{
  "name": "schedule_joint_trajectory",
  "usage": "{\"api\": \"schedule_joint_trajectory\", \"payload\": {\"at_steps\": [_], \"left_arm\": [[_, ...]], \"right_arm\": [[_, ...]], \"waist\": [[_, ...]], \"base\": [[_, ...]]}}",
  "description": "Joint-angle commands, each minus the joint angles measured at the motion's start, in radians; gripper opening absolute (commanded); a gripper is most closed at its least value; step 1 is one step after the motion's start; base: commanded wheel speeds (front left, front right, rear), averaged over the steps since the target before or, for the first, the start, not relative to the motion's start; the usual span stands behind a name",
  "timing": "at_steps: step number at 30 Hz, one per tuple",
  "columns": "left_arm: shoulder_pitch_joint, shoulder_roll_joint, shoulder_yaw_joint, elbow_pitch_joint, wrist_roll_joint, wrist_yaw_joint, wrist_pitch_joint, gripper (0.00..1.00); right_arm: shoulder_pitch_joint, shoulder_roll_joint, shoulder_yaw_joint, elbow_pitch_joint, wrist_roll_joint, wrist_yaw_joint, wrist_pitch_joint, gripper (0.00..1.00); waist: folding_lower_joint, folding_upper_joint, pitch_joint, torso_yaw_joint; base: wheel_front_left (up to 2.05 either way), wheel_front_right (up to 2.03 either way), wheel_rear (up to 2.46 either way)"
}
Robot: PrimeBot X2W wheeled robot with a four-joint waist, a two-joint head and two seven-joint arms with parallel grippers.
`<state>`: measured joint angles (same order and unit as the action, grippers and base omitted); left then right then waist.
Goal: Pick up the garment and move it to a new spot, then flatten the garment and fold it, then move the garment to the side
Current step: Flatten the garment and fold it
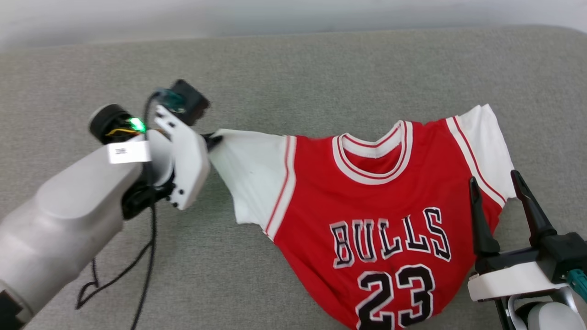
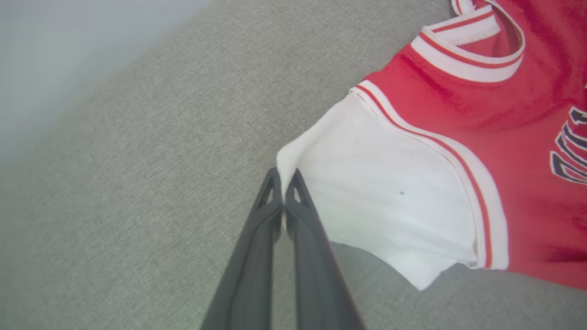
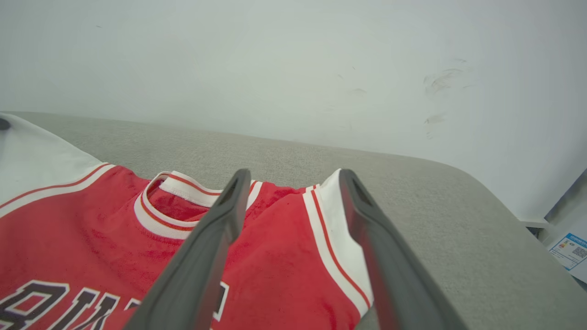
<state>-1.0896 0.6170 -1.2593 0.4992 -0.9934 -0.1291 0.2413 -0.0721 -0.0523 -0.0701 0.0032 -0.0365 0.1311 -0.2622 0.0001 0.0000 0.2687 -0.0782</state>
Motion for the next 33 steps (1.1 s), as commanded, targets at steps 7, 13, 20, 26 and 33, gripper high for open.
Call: {"api": "schedule_joint_trajectory", "payload": {"at_steps": [7, 13, 20, 26, 33], "left_arm": [[0.075, 0.11, 0.049, 0.048, -0.05, 0.02, -0.104, 0.0], [0.114, 0.177, 0.078, 0.056, -0.076, 0.054, -0.149, 0.0], [0.135, 0.19, 0.091, 0.037, -0.089, 0.075, -0.175, 0.0], [0.114, 0.178, 0.092, 0.002, -0.075, 0.087, -0.187, 0.0], [0.069, 0.167, 0.102, -0.045, -0.05, 0.097, -0.212, 0.0]], "right_arm": [[0.031, -0.005, -0.02, 0.026, 0.008, -0.001, -0.003, 1.0], [0.02, -0.03, -0.053, 0.057, 0.016, -0.001, -0.003, 1.0], [-0.072, -0.132, -0.054, 0.087, 0.06, -0.001, 0.071, 1.0], [-0.258, -0.32, 0.061, 0.111, 0.195, -0.001, 0.315, 1.0], [-0.487, -0.537, 0.276, 0.177, 0.402, -0.001, 0.742, 1.0]], "waist": [[-0.0001, 0.0, -0.039, 0.04], [-0.0001, 0.0, -0.053, 0.051], [-0.0001, 0.0, -0.066, 0.066], [-0.0001, 0.0, -0.054, 0.093], [-0.0001, 0.0, 0.009, 0.139]], "base": [[0.0, 0.0, 0.0], [0.0, 0.0, 0.0], [0.0, 0.0, 0.0], [0.0, 0.0, 0.0], [0.0, 0.0, 0.0]]}}
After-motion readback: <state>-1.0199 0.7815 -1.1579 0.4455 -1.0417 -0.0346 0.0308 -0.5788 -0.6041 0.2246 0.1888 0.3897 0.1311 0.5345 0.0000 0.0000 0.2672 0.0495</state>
